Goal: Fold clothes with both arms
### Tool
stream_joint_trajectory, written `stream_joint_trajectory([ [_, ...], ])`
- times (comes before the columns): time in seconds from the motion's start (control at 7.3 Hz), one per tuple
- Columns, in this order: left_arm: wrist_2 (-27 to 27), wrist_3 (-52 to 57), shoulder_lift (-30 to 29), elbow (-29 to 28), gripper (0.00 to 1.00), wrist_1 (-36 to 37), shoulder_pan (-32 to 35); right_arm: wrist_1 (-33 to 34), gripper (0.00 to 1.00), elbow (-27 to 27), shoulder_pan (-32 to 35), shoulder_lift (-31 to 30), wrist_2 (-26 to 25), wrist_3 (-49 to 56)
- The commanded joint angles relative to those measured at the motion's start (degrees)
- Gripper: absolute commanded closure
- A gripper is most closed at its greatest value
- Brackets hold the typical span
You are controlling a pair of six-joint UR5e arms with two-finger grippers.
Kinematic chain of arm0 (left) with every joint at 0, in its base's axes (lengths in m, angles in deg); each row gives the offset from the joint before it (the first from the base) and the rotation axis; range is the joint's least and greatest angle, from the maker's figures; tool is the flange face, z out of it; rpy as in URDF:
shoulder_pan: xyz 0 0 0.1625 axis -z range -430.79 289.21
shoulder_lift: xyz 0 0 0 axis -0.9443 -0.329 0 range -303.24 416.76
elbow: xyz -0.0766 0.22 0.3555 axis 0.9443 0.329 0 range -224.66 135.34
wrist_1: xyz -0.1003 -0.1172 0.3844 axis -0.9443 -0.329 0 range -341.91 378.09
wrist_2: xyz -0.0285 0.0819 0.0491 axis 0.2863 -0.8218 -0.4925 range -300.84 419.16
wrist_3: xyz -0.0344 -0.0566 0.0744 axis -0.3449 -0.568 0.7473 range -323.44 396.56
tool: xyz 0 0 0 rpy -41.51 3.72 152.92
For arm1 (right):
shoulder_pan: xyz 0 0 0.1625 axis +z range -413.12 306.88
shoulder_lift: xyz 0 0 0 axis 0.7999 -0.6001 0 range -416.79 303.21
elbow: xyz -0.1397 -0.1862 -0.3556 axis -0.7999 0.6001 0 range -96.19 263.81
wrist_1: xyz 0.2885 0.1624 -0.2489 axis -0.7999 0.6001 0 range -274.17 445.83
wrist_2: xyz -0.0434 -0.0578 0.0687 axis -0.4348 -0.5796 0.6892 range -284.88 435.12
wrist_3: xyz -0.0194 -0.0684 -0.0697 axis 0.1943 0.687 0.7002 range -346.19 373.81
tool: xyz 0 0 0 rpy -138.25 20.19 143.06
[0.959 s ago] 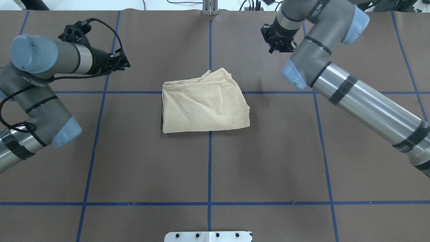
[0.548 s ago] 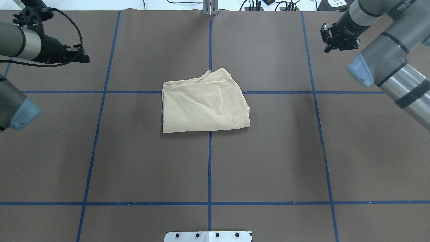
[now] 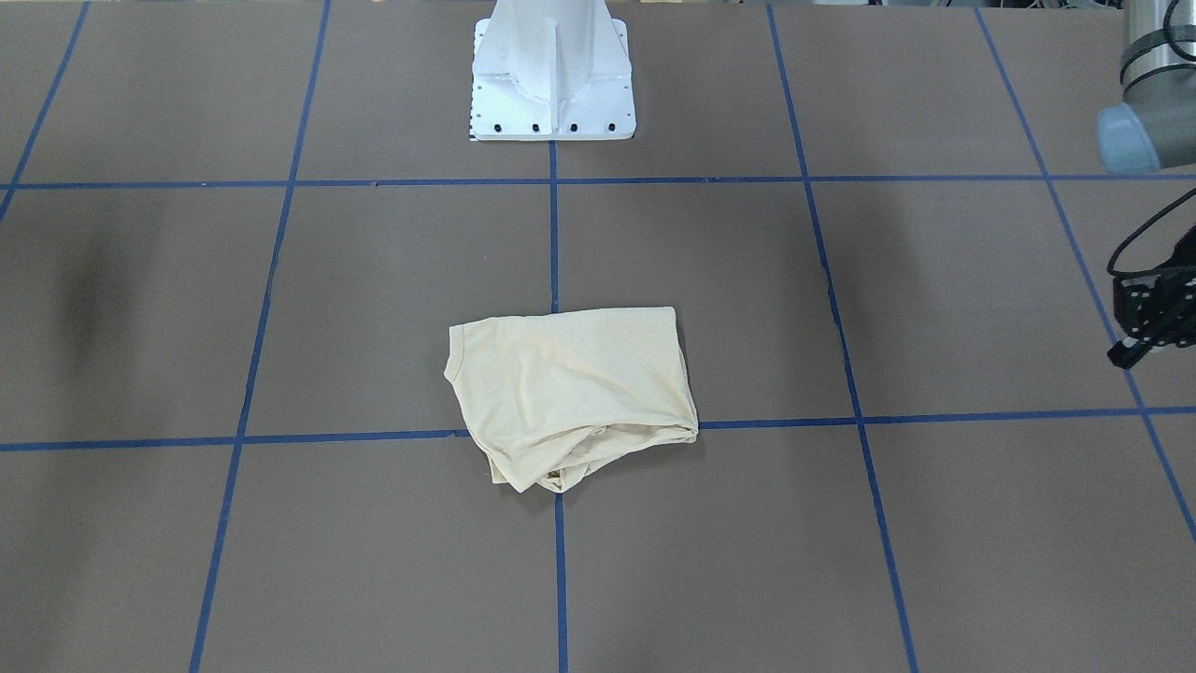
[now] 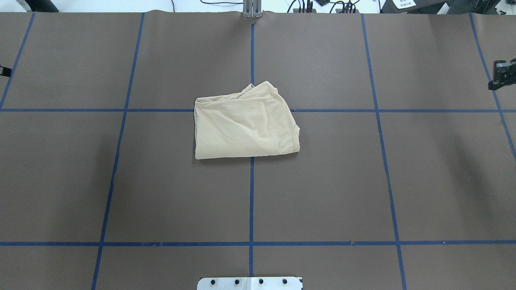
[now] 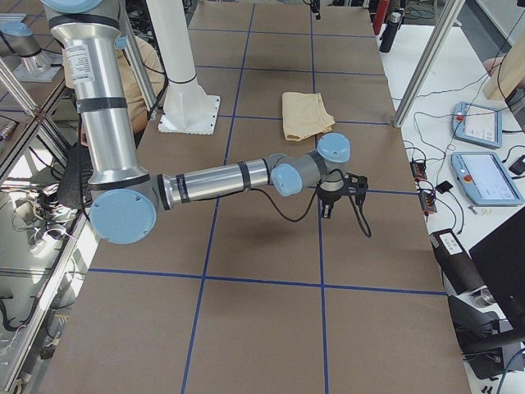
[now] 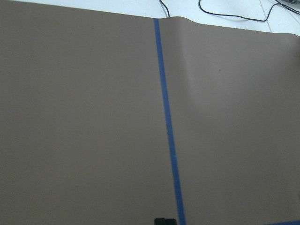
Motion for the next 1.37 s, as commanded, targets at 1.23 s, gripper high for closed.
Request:
stream_joint_trajectory([
  [1.23,1.43,22.17,6.38,0.34,0.0,19.14,11.92,26.73,0.0,-8.27,10.71,-5.92,1.23,31.8],
])
